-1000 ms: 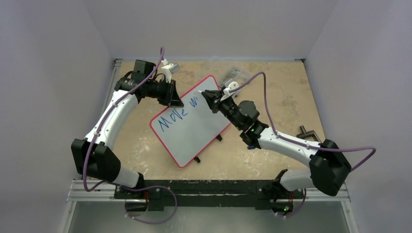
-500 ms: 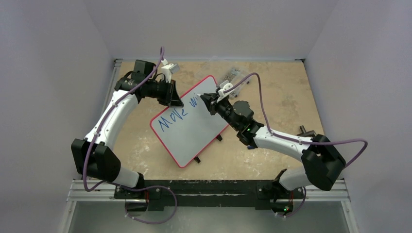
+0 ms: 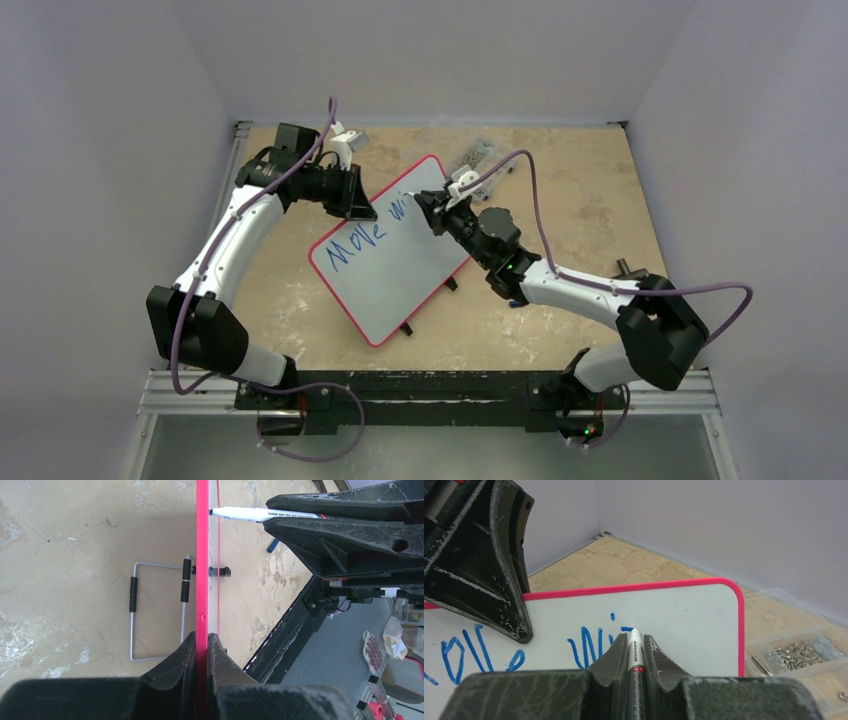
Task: Write a sentence on the whiteboard
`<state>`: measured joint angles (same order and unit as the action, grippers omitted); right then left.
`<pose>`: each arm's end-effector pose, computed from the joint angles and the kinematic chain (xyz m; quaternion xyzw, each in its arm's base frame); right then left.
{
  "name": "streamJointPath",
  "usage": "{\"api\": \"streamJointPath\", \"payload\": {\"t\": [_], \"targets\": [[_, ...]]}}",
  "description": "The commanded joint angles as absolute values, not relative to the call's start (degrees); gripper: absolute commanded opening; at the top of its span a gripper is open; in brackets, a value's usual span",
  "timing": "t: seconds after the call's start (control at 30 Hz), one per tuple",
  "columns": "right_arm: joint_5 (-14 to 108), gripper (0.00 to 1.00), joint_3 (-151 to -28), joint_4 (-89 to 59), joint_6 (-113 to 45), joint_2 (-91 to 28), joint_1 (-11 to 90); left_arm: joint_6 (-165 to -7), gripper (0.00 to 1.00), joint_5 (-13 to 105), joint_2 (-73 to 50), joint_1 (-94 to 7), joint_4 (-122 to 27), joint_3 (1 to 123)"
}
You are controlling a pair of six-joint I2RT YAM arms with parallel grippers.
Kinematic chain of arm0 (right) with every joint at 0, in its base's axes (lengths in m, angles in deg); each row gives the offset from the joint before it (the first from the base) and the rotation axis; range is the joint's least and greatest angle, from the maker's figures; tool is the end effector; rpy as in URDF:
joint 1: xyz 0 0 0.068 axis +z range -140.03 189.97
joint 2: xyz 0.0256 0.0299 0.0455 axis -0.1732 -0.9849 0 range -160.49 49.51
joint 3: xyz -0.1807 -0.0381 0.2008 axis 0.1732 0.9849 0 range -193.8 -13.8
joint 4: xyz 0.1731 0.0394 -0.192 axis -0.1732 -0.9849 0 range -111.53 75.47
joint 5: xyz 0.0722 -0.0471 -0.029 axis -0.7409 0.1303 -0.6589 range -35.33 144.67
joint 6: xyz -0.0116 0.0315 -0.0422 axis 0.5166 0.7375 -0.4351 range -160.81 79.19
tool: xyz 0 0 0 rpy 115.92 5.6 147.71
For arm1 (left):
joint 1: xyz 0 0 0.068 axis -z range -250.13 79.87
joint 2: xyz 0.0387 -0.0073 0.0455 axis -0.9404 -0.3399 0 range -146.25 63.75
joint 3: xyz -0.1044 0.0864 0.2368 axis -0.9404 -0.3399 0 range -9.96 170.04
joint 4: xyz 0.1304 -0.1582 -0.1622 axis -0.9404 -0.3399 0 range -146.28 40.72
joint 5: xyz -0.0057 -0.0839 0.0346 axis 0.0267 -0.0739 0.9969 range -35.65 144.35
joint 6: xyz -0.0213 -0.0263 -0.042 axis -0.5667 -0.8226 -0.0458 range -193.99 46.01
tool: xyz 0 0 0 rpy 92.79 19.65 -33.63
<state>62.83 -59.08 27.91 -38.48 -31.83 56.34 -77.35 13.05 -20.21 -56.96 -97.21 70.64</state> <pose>0.2261 0.2298 0.2909 -0.2002 0.6364 0.2633 0.6968 0.2900 -0.0920 0.3430 0.1920 0.8696 -0.3739 0.2591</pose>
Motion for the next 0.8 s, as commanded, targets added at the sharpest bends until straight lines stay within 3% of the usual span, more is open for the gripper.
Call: {"api": "streamJointPath", "payload": {"t": [0.0, 0.77], "targets": [[65.7, 0.0, -61.52, 26.76, -40.45, -33.14, 55.55, -75.22, 0.0, 13.17, -17.99, -56.94, -94.64, 70.98], [63.25, 0.0, -64.02, 26.66, -39.11, -29.3, 55.5, -75.22, 0.0, 13.48, -18.15, -56.94, -94.63, 70.99]]}}
